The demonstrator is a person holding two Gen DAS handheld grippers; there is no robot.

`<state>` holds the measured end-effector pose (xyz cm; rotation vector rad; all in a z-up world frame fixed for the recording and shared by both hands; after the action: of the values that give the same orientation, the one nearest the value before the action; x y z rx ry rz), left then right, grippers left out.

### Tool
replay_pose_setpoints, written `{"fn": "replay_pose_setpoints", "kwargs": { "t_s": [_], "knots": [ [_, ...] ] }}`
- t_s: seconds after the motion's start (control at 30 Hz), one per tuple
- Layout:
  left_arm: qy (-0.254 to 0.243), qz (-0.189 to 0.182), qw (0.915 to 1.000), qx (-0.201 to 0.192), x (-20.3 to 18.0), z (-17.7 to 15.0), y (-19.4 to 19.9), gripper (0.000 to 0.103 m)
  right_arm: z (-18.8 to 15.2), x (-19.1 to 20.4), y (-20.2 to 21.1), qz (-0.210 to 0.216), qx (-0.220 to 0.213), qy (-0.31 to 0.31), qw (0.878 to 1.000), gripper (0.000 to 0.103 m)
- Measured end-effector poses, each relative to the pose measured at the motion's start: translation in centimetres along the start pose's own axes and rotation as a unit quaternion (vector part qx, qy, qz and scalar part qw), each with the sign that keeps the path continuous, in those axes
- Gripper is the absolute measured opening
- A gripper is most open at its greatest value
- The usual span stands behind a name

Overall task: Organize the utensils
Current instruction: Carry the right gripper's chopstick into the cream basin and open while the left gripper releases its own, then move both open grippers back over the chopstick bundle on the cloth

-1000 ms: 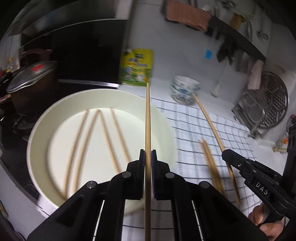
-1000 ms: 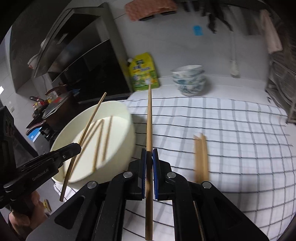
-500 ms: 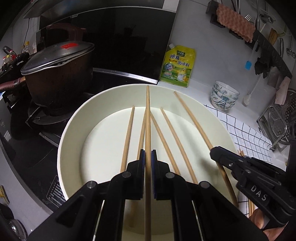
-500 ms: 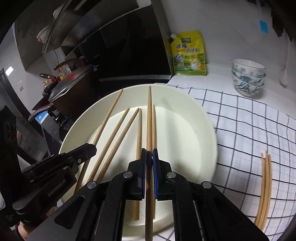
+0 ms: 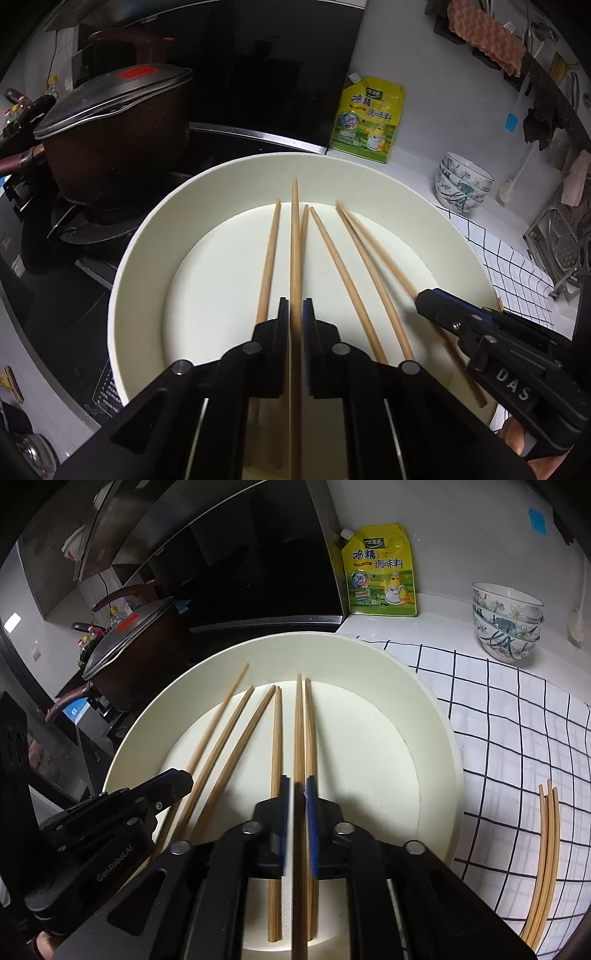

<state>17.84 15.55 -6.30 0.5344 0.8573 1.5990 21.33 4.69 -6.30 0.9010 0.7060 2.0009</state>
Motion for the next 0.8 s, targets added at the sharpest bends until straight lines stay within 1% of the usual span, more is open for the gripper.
{"fn": "replay_pose_setpoints", "kwargs": {
  "t_s": [0.03,0.07,0.13,0.2,0.47,0.73,0.8],
  "knots": [
    [0.005,0.0,1.0,-0.001,0.2,0.0,0.1,0.029,0.1,-0.1,0.1,0.0,-0.002,-0.001,1.0,0.022],
    [0.01,0.0,0.9999,-0.003,0.4,0.0,0.2,0.04,0.0,-0.1,0.4,-0.004,-0.005,0.002,1.0,0.022],
    [0.014,0.004,0.9998,-0.01,0.8,0.0,0.6,0.051,0.0,-0.1,0.7,-0.008,-0.008,0.005,1.0,0.023],
    [0.015,0.008,0.9997,-0.017,1.0,0.0,1.0,0.052,-0.1,-0.1,1.0,-0.007,-0.011,0.004,1.0,0.023],
    [0.017,0.006,0.9996,-0.021,1.1,-0.5,2.3,0.053,-0.5,0.2,2.3,-0.012,-0.017,0.008,1.0,0.023],
    [0.011,-0.005,0.9995,-0.029,0.0,-1.0,3.7,0.054,-1.3,0.4,3.9,-0.016,-0.026,0.01,0.999,0.024],
    [0.009,-0.008,0.9995,-0.03,-0.3,-1.2,4.1,0.056,-1.5,0.3,4.4,-0.017,-0.029,0.009,0.999,0.024]
  ]
}}
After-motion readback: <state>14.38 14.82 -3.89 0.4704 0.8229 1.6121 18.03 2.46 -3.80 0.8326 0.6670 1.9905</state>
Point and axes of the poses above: each gripper's, at about its wrist camera, not at the fingertips, and y roughly against the way its jaws point, x to its left, z to its top, the point moved 7 cm from there along -y, roughly the way its jaws point, and after that the axes turned 4 degrees about z, right-handed, at the moved point
